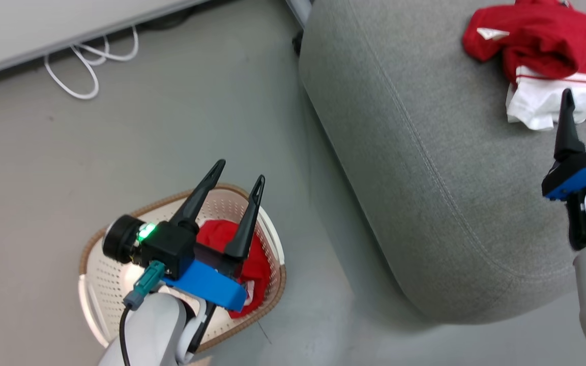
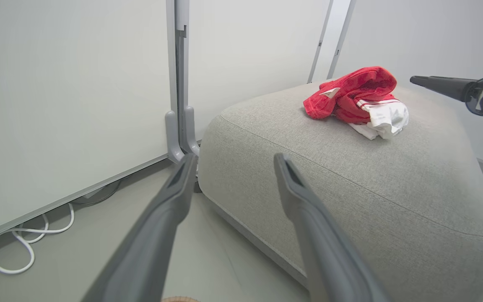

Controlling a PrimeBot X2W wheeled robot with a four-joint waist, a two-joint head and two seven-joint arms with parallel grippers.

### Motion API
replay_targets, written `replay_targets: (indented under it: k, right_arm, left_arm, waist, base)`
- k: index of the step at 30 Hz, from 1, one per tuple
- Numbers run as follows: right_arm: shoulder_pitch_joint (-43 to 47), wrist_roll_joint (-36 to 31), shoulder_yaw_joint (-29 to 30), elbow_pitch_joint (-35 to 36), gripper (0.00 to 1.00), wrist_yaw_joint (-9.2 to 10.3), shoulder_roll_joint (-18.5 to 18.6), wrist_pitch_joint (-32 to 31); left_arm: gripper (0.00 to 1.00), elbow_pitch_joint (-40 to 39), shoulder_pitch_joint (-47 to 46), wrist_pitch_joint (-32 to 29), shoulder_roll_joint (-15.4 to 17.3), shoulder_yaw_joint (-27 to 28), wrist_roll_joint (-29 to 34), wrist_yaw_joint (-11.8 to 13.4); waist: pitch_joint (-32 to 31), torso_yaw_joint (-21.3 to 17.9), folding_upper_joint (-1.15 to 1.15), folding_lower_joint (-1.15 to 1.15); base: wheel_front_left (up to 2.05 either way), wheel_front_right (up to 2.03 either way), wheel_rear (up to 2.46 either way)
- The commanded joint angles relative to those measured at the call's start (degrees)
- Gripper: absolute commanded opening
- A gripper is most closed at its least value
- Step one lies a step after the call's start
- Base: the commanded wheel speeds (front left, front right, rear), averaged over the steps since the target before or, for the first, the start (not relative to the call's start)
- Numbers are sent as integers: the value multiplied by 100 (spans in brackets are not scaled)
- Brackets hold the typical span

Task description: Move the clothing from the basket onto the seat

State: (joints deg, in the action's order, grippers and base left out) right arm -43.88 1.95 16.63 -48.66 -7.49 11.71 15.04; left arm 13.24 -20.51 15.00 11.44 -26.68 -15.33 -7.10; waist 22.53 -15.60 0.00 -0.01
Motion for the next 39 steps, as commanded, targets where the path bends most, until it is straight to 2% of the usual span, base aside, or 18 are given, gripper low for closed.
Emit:
replay_targets:
  k: [1,11,20,31,39]
  right_arm:
    - [235,65,-102,104,100,-1,37,21]
    - [1547,482,-885,1206,100,-1,-55,20]
    - [2686,411,-971,2047,100,-1,-241,9]
    - [3777,338,-1051,3003,100,-1,-656,-280]
    - [4126,409,-1174,3314,100,-1,-838,-380]
  left_arm:
    - [100,48,137,28,-67,80,-25,-25]
    - [100,410,837,28,-422,680,-5,-40]
    - [100,698,1250,28,-595,1174,51,-51]
    - [100,917,1520,28,-674,1627,118,-53]
    - [100,1073,1593,28,-674,1870,143,-54]
  waist:
    - [-414,176,0,1]
    - [-1345,539,0,1]
    - [-1962,982,0,1]
    - [-2287,1566,0,1]
    - [-2363,1857,0,1]
  base:
    - [0,0,0]
    - [0,0,0]
    - [0,0,0]
    - [0,0,0]
    - [0,0,0]
